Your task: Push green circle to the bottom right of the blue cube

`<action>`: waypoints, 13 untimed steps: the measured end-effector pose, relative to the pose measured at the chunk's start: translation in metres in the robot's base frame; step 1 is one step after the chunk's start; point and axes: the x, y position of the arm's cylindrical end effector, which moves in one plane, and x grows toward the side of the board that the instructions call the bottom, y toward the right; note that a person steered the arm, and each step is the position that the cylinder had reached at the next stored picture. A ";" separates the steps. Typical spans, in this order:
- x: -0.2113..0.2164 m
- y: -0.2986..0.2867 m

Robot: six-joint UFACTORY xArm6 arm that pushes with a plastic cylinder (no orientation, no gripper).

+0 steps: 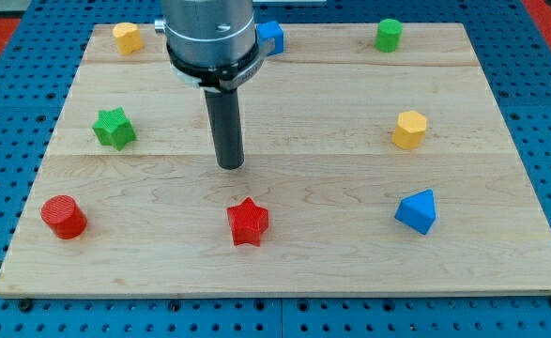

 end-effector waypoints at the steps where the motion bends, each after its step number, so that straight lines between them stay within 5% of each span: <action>1: -0.004 0.002; 2: -0.011 0.036; 4: -0.062 0.201; 5: -0.141 0.221; 7: -0.235 0.308; 8: -0.259 0.277; 10: -0.184 0.214; 12: -0.208 0.262; 13: -0.202 0.210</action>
